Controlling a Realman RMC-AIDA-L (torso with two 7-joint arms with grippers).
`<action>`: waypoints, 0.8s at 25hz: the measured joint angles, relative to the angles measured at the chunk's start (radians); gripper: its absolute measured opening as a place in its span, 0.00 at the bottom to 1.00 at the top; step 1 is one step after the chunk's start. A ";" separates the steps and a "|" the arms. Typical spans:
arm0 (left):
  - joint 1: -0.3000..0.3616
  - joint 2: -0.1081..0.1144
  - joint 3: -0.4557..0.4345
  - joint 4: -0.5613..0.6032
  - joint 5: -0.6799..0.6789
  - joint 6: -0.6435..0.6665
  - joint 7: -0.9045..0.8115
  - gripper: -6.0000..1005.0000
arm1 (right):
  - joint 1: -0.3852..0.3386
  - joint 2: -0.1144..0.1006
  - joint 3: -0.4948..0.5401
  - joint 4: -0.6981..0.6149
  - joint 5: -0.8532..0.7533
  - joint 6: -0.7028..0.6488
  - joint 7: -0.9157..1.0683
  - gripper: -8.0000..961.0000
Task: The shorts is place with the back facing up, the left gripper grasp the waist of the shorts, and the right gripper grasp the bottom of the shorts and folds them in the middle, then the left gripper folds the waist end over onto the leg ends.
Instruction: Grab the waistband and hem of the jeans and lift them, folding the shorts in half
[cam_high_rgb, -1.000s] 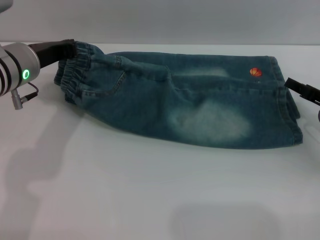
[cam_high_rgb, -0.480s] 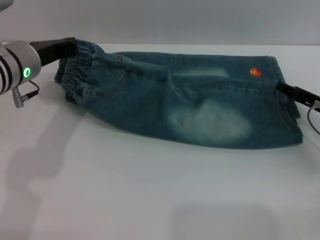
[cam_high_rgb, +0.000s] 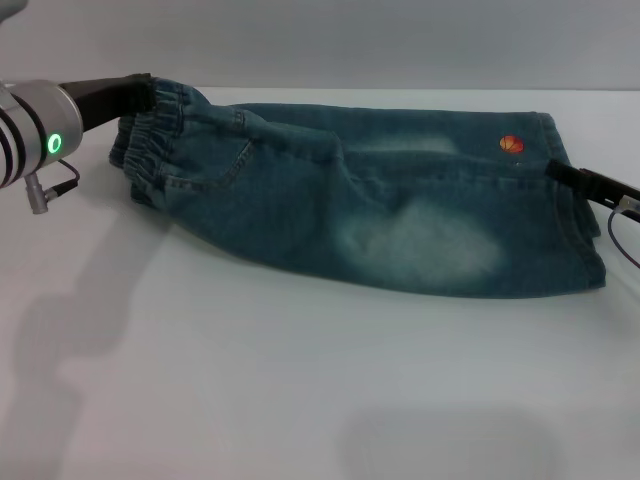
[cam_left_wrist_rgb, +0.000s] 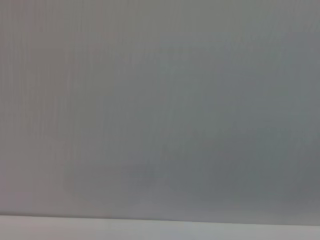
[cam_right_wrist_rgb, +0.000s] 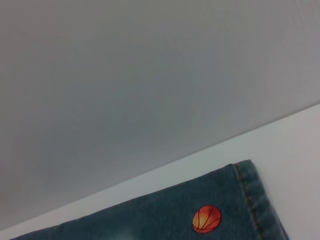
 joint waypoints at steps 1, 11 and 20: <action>-0.001 0.000 0.000 0.002 0.000 0.000 0.000 0.07 | 0.002 0.000 0.000 0.000 0.000 -0.003 0.000 0.50; -0.013 0.000 0.000 0.014 0.000 0.002 0.000 0.07 | 0.008 0.000 -0.001 -0.002 0.000 -0.031 0.000 0.50; -0.021 0.001 -0.001 0.022 0.000 0.004 0.000 0.07 | 0.034 -0.006 -0.018 -0.033 0.000 -0.043 0.000 0.50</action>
